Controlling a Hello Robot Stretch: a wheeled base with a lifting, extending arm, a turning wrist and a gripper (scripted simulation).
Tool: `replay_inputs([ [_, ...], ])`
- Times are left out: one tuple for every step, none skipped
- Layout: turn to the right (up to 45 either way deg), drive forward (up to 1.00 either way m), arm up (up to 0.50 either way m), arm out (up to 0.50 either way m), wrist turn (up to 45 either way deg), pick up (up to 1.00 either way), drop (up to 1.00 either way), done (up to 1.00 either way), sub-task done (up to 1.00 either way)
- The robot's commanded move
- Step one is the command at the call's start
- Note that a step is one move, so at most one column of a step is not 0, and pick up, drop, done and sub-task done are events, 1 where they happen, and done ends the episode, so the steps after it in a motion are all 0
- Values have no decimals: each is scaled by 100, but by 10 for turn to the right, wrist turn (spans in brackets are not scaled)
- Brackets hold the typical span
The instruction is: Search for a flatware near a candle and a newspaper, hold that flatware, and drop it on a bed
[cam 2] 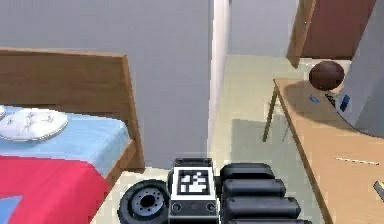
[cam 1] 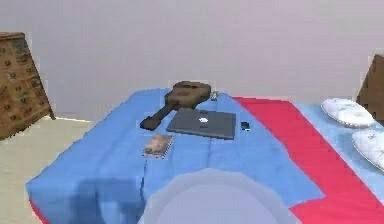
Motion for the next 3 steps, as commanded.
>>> replay_inputs([
  [0,25,0,0,0,0,0,0,0],
  [-450,0,0,0,0,0,0,0,0],
  [-30,0,0,0,0,0,0,0,0],
])
